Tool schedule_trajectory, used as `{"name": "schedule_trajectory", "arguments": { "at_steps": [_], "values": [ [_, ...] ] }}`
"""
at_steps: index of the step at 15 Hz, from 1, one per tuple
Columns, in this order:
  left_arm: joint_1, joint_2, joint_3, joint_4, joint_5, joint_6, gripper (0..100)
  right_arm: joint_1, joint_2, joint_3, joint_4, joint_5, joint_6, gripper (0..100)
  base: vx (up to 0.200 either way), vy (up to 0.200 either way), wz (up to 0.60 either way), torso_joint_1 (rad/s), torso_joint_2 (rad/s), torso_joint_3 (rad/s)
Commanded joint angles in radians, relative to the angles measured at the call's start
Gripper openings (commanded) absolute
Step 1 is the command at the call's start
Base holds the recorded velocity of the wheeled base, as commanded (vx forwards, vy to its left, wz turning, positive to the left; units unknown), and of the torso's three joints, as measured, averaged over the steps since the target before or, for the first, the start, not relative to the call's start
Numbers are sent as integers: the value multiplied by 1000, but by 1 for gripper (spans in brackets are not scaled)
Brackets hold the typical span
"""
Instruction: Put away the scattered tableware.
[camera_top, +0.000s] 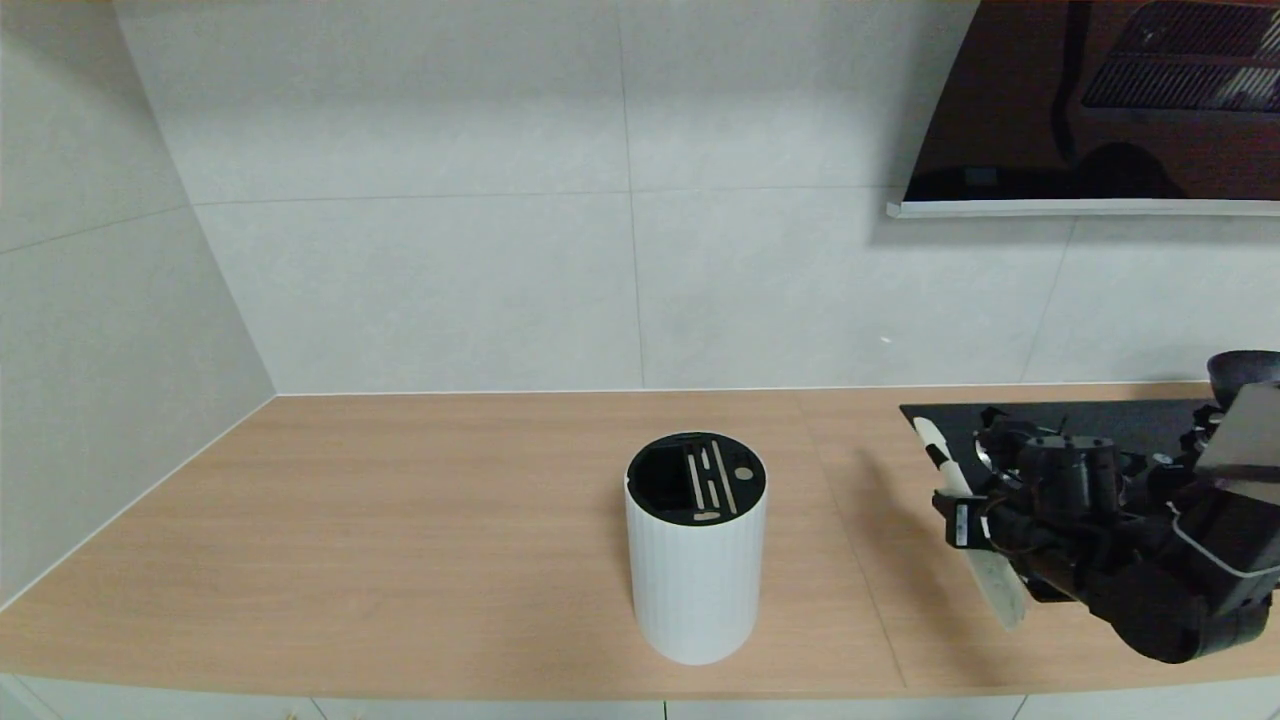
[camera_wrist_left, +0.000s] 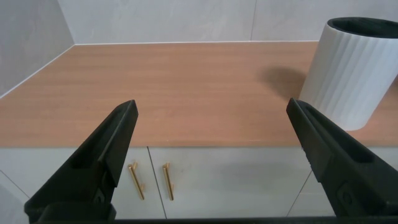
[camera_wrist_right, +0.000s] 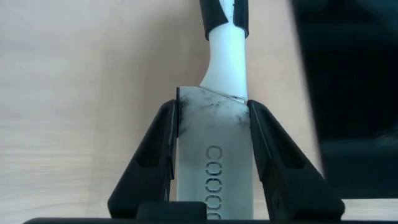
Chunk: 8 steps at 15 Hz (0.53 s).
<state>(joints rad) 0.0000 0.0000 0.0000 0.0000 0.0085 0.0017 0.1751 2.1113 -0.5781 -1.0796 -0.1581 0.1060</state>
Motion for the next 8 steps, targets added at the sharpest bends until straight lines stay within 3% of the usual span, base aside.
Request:
{"name": "schedule_trajectory", "arguments": {
  "at_steps": [1, 4, 8],
  "values": [
    [0, 2, 0, 0, 1, -3, 100, 34, -238, 57, 7, 2, -15, 0, 0, 0, 0, 0, 0, 0],
    [0, 2, 0, 0, 1, -3, 100, 87, -381, 87, 9, -1, -38, 0, 0, 0, 0, 0, 0, 0],
    [0, 0, 0, -2, -12, 49, 100, 169, -536, 67, 127, -9, -40, 0, 0, 0, 0, 0, 0, 0]
  ]
}}
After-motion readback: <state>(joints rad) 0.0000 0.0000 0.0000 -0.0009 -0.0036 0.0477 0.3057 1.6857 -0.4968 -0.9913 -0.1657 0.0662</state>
